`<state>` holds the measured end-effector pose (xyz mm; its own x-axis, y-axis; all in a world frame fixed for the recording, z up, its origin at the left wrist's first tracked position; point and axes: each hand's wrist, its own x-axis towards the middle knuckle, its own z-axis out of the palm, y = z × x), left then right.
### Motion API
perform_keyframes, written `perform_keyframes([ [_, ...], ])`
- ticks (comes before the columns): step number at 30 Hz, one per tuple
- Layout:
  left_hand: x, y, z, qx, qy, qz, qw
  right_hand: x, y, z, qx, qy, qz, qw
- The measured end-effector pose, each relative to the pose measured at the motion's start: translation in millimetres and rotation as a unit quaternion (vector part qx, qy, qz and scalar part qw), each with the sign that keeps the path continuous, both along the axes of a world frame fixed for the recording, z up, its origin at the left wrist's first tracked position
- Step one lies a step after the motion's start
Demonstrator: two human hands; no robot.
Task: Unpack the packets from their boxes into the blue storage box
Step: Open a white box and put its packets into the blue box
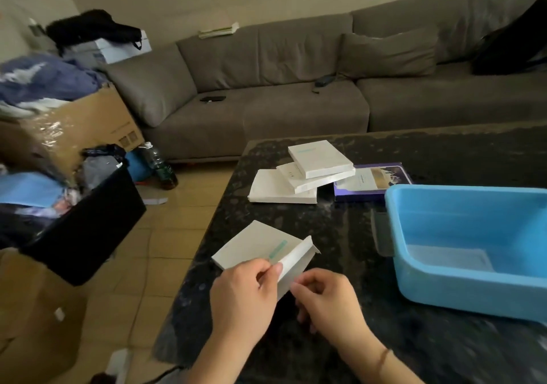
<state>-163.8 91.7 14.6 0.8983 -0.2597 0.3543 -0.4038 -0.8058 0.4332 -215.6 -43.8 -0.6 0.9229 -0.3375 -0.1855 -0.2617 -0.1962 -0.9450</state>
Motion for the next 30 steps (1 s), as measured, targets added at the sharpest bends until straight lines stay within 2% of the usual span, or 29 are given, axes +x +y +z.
perform_keyframes([
  [5,-6,1,-10,-0.044,-0.039,-0.031,0.998,12,14,-1,0.041,0.014,-0.048,0.998],
  [14,-5,2,-20,-0.073,-0.112,-0.089,0.987,23,20,-2,0.018,0.075,-0.072,0.994],
  [17,-3,3,-21,-0.056,-0.112,-0.097,0.987,24,22,-5,0.051,0.074,-0.092,0.992],
  [22,3,1,-23,-0.048,-0.095,-0.083,0.991,9,19,3,0.164,0.055,-0.126,0.977],
  [30,5,-3,-38,-0.06,-0.093,-0.118,0.987,-36,-8,-2,0.157,0.123,-0.1,0.975],
])
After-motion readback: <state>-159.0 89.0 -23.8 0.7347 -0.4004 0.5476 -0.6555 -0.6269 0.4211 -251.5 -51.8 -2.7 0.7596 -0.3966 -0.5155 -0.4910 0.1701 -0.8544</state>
